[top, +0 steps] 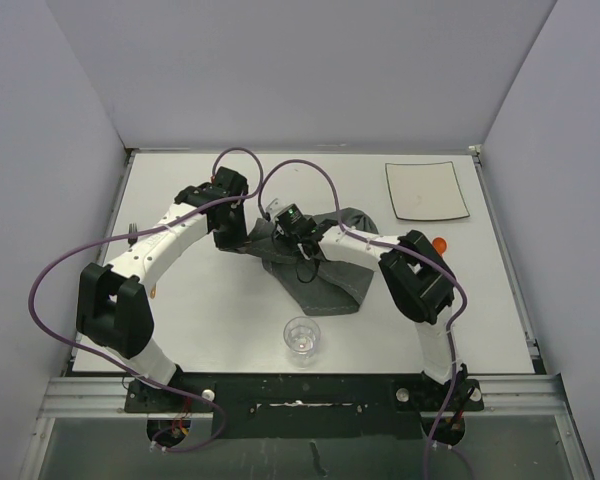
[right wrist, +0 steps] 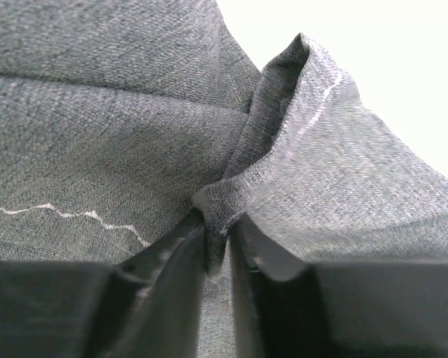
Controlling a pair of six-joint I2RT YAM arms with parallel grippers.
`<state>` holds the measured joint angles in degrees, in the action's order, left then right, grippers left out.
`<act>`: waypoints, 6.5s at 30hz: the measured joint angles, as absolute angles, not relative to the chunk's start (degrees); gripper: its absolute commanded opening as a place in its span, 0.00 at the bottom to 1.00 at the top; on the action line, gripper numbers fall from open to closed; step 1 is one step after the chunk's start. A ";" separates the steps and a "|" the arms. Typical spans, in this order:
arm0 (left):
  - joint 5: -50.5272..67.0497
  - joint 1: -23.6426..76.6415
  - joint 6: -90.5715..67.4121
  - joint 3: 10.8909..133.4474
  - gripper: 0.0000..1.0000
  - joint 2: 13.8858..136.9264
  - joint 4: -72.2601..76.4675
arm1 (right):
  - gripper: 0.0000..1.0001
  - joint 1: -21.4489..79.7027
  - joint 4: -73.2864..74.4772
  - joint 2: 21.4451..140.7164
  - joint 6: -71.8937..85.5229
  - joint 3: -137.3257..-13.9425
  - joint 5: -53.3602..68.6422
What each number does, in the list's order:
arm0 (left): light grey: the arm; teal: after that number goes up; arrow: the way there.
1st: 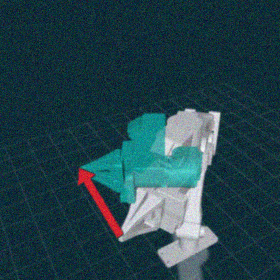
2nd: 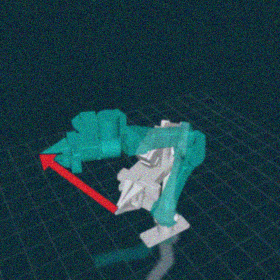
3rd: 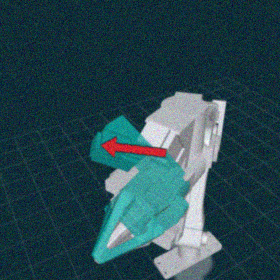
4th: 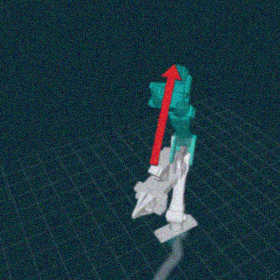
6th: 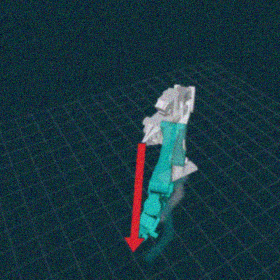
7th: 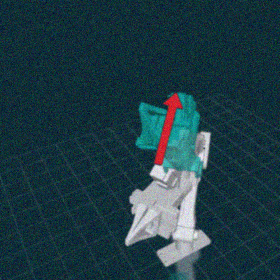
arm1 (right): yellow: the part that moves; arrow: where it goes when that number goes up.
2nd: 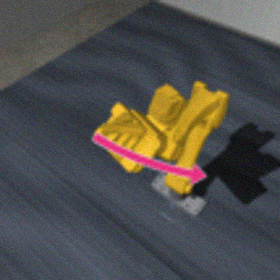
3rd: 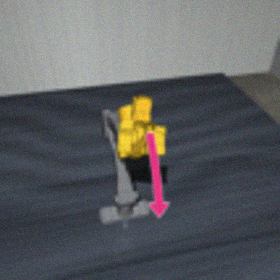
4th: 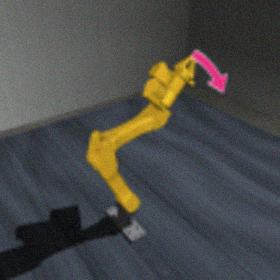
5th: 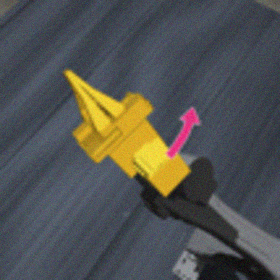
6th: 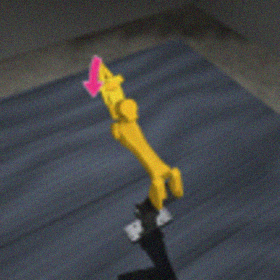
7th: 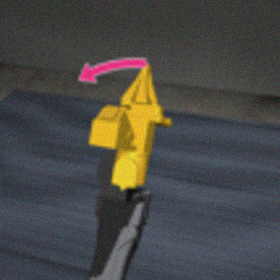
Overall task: Set the dinner table for one person
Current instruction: Flatten out the napkin at the center of the board.
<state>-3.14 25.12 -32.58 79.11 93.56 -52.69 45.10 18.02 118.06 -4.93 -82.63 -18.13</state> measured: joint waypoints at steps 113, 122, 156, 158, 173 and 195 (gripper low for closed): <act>2.24 8.12 -23.46 148.83 0.00 116.31 -67.31 | 0.00 18.41 34.13 103.53 -1.65 -124.66 -17.96; 4.80 5.06 -23.07 149.75 0.00 116.16 -57.39 | 0.00 17.21 29.47 103.92 -4.71 -128.79 -12.12; 7.27 5.32 -20.25 142.80 0.00 111.63 -46.06 | 0.00 10.83 21.37 100.09 7.55 -113.32 -12.64; 7.29 5.45 -20.16 144.97 0.00 115.31 -44.07 | 0.00 10.20 17.85 100.14 9.34 -111.59 -12.53; 16.12 4.95 -24.99 153.45 0.00 124.77 -21.65 | 0.01 -0.12 -0.51 105.84 32.58 -113.71 5.23; 24.16 1.52 -25.80 89.65 0.00 83.50 -22.94 | 0.00 -6.02 18.11 89.38 45.25 -79.66 27.07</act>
